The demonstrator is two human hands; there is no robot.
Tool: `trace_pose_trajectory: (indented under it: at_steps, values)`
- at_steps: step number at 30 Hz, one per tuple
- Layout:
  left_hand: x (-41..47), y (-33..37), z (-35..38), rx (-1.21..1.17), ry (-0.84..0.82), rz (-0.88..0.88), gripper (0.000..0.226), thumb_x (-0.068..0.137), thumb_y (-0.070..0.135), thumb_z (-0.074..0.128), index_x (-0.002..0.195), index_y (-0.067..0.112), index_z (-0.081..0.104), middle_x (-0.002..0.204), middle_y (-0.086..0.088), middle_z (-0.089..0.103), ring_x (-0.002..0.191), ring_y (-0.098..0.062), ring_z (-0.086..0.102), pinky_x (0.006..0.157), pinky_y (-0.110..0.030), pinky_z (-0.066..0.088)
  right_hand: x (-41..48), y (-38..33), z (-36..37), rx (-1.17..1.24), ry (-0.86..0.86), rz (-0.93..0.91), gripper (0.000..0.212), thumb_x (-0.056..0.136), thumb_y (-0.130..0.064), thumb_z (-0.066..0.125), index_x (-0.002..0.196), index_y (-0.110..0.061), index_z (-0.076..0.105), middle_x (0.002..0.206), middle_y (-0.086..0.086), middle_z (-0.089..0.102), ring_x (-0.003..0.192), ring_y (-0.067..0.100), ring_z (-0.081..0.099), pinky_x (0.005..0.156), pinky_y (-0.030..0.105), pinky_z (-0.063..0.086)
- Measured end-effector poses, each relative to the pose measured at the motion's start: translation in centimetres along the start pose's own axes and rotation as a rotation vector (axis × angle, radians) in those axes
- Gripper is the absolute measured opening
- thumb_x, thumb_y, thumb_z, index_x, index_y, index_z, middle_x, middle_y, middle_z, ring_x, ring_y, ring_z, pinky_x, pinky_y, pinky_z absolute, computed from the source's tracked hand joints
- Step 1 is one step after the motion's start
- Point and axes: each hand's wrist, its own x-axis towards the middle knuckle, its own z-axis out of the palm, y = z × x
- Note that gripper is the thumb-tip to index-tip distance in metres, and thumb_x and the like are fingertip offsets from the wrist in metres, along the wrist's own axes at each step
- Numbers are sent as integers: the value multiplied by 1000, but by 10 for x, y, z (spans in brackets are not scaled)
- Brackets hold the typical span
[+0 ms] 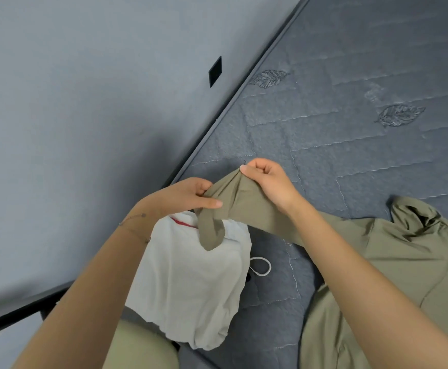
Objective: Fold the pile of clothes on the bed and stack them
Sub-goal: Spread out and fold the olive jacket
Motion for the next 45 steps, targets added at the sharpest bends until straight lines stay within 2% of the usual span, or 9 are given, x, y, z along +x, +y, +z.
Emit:
trace_pose_trajectory:
  at_steps: [3,8,13,16,18,21,25,34,45]
  values:
    - [-8,-13,-10,39,143,-15,31,91,25,66,93,-6,61,84,-5,58,80,-12,55,81,-26,42,-2,4,4,1,16,37,25,95,-18,60,70,-15,59,66,2,49,62,9,46,62,19,40]
    - [-17,-26,-24,9,386,44,30,95,24,61,67,17,54,49,18,49,45,2,43,47,-8,33,-1,7,26,-204,24,28,24,95,-19,60,71,-17,57,64,2,52,61,11,45,62,24,37]
    - [-34,-32,-39,4,309,23,24,92,43,61,77,30,73,73,9,72,65,-2,66,59,-11,46,2,5,37,-253,10,28,23,94,-20,61,71,-21,59,70,0,59,63,10,51,67,26,41]
    - [-26,-51,-38,279,371,-40,21,91,38,64,74,29,72,74,12,70,77,-6,67,70,-19,44,4,15,42,-437,-20,28,16,93,-22,61,78,-19,63,78,-2,65,76,13,59,77,29,46]
    - [-16,-66,-30,453,469,-99,10,92,29,62,89,25,70,91,8,70,93,-16,64,80,-29,45,3,26,48,-588,-42,19,8,93,-23,62,91,-19,68,91,-1,69,92,17,62,88,33,47]
    - [-8,-80,-12,674,545,-137,35,95,27,56,130,23,57,131,-2,57,119,-25,53,103,-40,39,-3,40,51,-756,-11,-27,27,92,-29,63,118,-22,65,119,-1,64,116,19,54,102,36,39]
    - [4,-74,20,679,687,-6,50,96,37,55,144,29,44,149,-1,41,138,-23,36,116,-47,18,-17,51,42,-852,55,-94,46,93,-39,59,137,-28,51,140,-4,51,133,20,37,108,36,26]
    - [46,-32,109,870,691,145,66,94,52,50,152,36,25,162,-2,14,150,-24,5,117,-49,-9,-70,80,-30,-1034,243,-29,71,91,-52,54,152,-33,24,160,0,22,149,23,10,120,43,7]
    - [51,7,283,917,665,247,74,88,58,56,152,33,28,163,-5,10,150,-31,3,116,-59,-2,-229,153,-156,-959,430,186,78,89,-58,53,153,-37,14,162,0,13,150,23,2,120,46,3]
